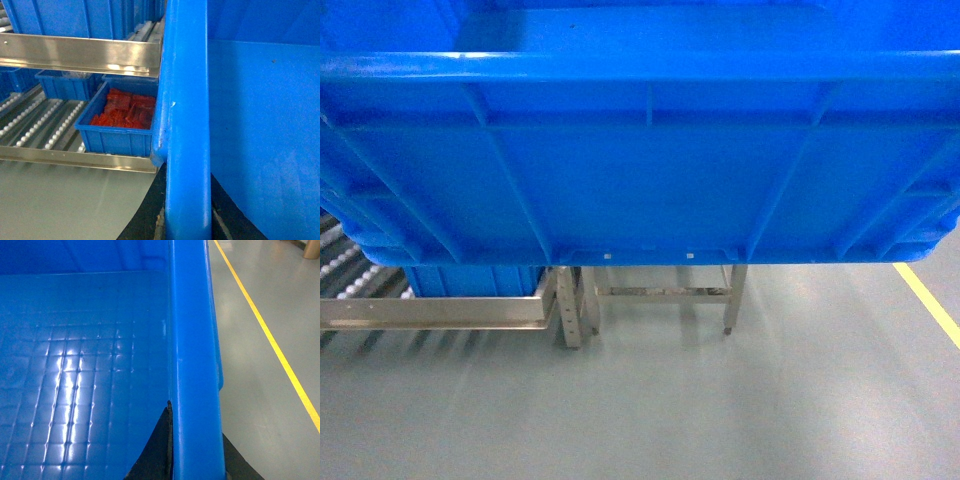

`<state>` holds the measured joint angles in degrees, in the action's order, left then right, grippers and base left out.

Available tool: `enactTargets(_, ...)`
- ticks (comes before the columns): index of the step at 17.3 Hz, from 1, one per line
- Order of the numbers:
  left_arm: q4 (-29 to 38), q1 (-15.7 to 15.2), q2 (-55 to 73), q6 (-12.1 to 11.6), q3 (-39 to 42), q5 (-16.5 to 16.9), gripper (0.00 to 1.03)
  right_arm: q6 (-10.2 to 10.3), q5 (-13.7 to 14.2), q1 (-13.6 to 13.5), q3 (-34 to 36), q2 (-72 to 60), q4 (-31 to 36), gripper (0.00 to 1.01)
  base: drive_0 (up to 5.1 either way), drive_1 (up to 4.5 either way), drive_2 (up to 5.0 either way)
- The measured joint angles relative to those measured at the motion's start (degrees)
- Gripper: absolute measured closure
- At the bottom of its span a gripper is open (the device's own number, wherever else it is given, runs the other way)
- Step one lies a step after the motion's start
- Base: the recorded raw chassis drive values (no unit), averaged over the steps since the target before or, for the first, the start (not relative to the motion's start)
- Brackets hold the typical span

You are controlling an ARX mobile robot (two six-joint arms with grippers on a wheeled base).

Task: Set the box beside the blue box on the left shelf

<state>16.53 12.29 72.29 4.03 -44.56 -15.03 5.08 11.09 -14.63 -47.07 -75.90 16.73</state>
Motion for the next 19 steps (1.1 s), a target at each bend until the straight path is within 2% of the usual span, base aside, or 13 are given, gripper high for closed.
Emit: enactTargets(19,0.0,0.0,-0.1,0.0,0.0,0.0,0.94,0.1,0.0,0.0,0.0,0.0,0.0,0.93,-5.0,2.46,2.5)
